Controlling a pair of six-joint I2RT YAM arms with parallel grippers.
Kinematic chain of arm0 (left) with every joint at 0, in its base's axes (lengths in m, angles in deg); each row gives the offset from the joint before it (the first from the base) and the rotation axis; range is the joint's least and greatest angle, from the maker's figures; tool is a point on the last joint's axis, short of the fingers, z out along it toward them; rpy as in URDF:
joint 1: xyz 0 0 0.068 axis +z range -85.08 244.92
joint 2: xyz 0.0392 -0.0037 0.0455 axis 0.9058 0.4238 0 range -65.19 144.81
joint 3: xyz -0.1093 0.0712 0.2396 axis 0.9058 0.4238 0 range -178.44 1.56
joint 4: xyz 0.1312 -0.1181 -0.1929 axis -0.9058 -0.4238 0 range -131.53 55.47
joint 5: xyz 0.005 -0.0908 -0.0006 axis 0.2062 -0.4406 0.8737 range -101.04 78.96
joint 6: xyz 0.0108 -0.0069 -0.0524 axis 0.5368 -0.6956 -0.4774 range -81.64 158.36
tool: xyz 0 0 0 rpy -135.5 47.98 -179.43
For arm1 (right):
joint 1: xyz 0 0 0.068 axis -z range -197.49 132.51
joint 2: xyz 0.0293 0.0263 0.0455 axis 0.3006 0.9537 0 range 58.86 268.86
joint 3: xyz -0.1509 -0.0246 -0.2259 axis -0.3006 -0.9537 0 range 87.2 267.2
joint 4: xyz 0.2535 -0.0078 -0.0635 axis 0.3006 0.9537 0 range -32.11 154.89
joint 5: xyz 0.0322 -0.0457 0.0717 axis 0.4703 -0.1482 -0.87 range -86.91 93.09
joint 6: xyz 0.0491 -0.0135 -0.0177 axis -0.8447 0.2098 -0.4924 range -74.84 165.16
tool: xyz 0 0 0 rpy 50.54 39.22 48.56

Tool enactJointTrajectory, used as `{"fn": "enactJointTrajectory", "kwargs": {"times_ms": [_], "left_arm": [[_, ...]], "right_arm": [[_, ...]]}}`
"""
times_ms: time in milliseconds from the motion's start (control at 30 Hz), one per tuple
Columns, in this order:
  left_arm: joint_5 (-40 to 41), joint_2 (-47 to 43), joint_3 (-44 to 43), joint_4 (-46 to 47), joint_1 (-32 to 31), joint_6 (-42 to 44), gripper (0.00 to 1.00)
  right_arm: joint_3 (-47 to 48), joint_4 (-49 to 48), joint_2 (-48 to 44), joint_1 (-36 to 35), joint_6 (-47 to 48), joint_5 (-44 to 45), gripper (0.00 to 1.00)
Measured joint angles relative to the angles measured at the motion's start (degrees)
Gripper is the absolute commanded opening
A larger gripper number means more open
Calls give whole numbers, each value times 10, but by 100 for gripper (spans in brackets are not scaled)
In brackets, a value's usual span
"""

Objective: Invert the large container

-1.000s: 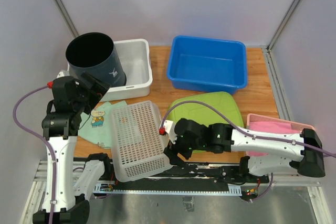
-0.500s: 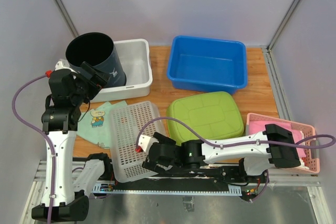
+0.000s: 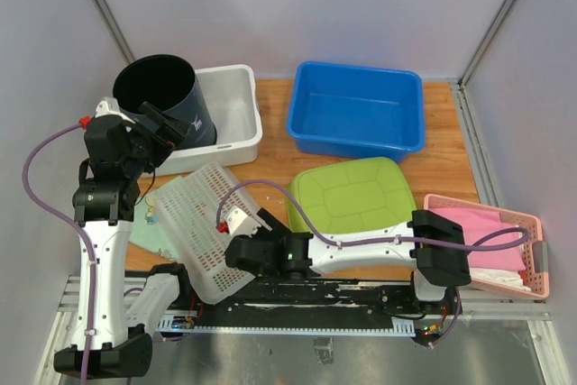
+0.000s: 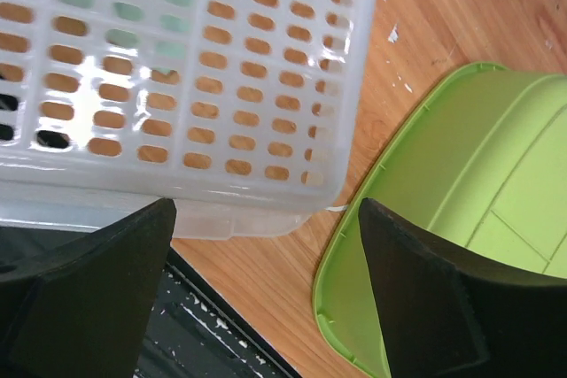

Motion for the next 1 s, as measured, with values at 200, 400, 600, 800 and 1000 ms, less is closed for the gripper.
{"fn": "enactJointTrajectory", "kwargs": {"times_ms": [200, 400, 600, 800, 1000], "left_arm": [[-12, 11, 0, 9, 0, 0, 99], [-16, 19, 0, 15, 0, 0, 99], [-25, 27, 0, 24, 0, 0, 99], [-33, 25, 0, 26, 0, 3, 99], [-42, 23, -2, 28, 0, 4, 99]], "right_arm": [[5, 26, 4, 81, -80, -47, 84], [-11, 29, -26, 137, -99, -66, 84], [-33, 3, -82, 137, -90, -111, 81], [-122, -58, -139, 132, -62, -167, 79], [-114, -99, -81, 106, -63, -187, 78]]}}
